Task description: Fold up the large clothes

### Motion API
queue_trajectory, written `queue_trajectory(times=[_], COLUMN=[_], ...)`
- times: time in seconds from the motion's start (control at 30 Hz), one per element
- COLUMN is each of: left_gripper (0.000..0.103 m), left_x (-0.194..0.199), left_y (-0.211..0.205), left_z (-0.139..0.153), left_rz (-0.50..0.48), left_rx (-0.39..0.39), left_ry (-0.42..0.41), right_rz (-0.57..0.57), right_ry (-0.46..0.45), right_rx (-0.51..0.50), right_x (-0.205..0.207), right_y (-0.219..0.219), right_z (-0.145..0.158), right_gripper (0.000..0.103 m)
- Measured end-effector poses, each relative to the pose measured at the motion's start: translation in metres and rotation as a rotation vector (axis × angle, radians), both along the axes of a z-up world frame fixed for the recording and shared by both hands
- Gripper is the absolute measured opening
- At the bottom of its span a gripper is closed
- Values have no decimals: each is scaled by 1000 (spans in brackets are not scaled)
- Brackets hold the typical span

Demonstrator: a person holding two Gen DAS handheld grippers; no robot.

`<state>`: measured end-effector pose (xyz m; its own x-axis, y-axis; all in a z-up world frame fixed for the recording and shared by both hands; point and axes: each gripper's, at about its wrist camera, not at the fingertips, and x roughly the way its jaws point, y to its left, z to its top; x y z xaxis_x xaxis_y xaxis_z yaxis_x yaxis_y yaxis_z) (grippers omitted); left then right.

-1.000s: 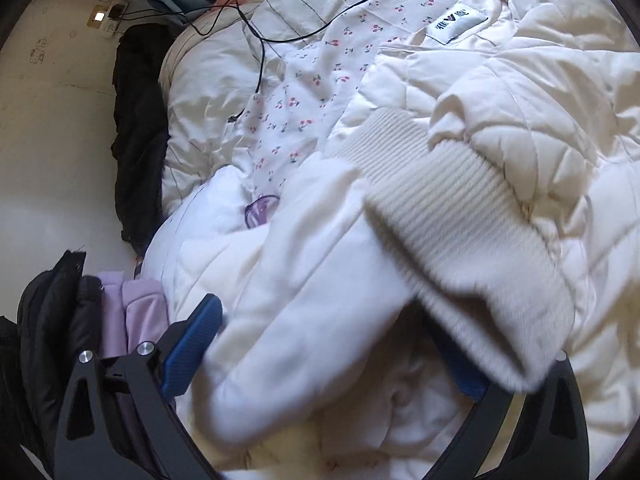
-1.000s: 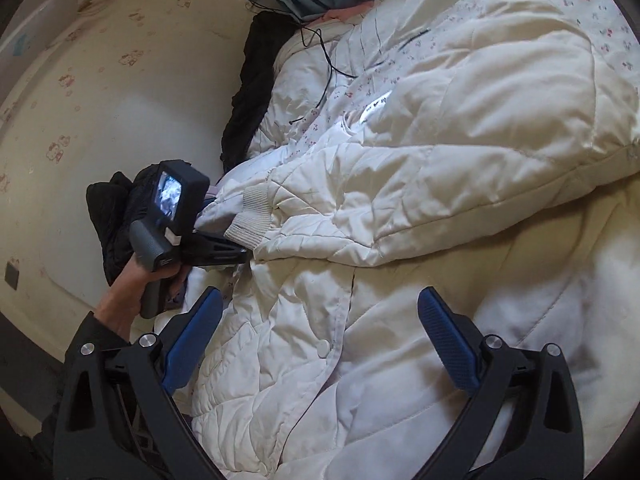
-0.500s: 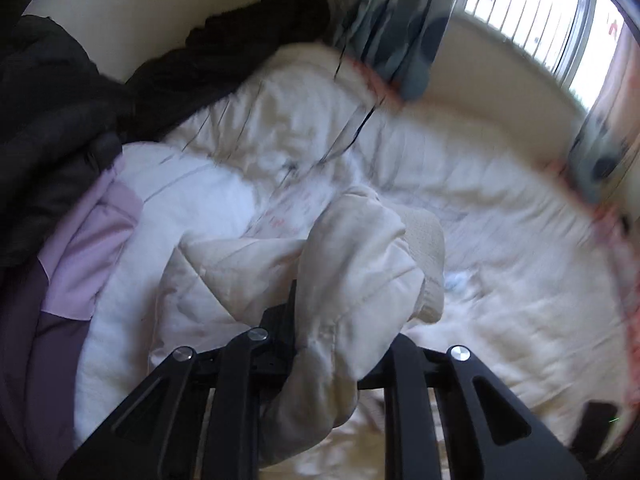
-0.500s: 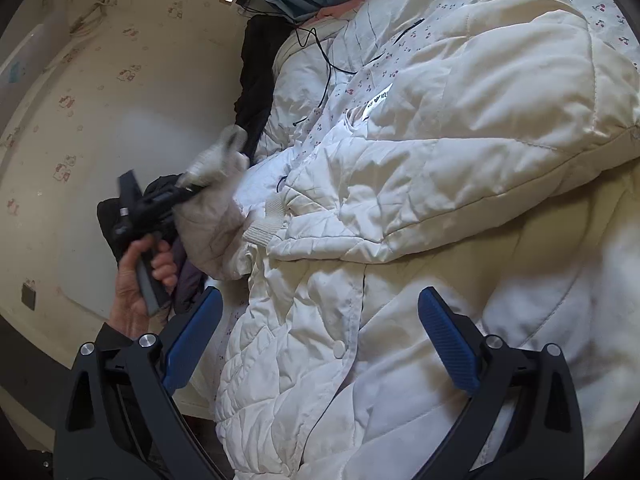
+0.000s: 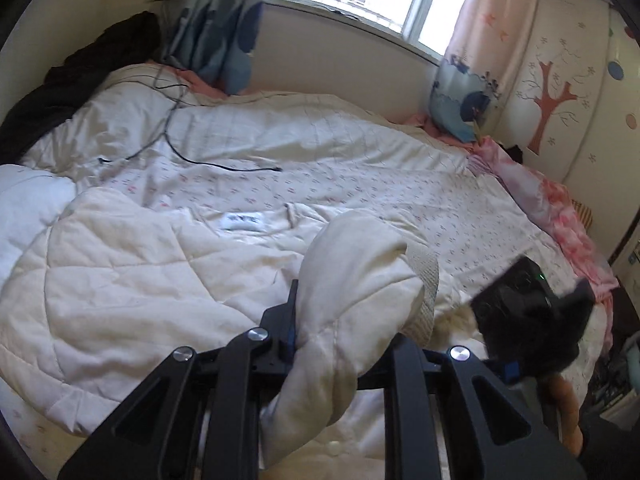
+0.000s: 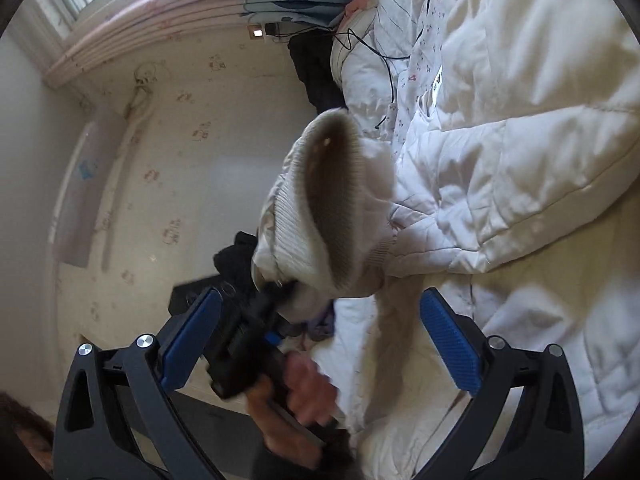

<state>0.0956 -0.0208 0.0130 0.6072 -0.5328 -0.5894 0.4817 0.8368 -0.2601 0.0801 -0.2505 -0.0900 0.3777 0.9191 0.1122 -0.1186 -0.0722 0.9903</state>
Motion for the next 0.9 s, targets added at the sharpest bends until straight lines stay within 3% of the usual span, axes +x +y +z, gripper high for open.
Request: queue_trajectory(times=[0.17, 0.27, 0.33, 0.4, 0.43, 0.47, 0.5, 0.53, 0.6, 0.7, 0.8, 0.9], left_gripper=[19, 19, 21, 28, 33, 47, 69, 81, 83, 88, 92, 96], left_x=[-14, -24, -27, -33, -34, -39, -45, -50, -63, -77, -77, -74], left_y=[-23, -22, -20, -18, -16, -13, -9, -4, 10, 45, 86, 132], left_z=[-11, -13, -14, -12, -12, -11, -9, -7, 0, 13, 30, 35], left_rz=[-47, -66, -67, -49, -40, -20, 6, 31, 66, 124, 237, 373], left_rx=[74, 95, 103, 115, 118, 126, 136, 145, 146, 89, 34, -87], left_ry=[-15, -27, -33, -39, -39, -41, -52, -70, -106, -123, -150, -126], right_rz=[-31, -59, -73, -92, -106, -125, -145, -157, -184, -209, -185, -135], right_ry=[38, -69, -109, -91, -86, -79, -73, -72, -74, -132, -241, -322], right_rx=[99, 104, 85, 64, 56, 35, 15, 9, -18, -144, -299, -401], right_x=[6, 6, 6, 6, 6, 6, 6, 5, 3, 0, -2, 21], right_y=[-7, -12, -13, -16, -17, -20, -24, -27, -34, -37, -27, -2], right_z=[-15, -3, 3, -1, -3, -3, -3, -3, -2, 16, 53, 101], right_gripper=[96, 89, 46, 18, 16, 16, 15, 15, 15, 14, 14, 14])
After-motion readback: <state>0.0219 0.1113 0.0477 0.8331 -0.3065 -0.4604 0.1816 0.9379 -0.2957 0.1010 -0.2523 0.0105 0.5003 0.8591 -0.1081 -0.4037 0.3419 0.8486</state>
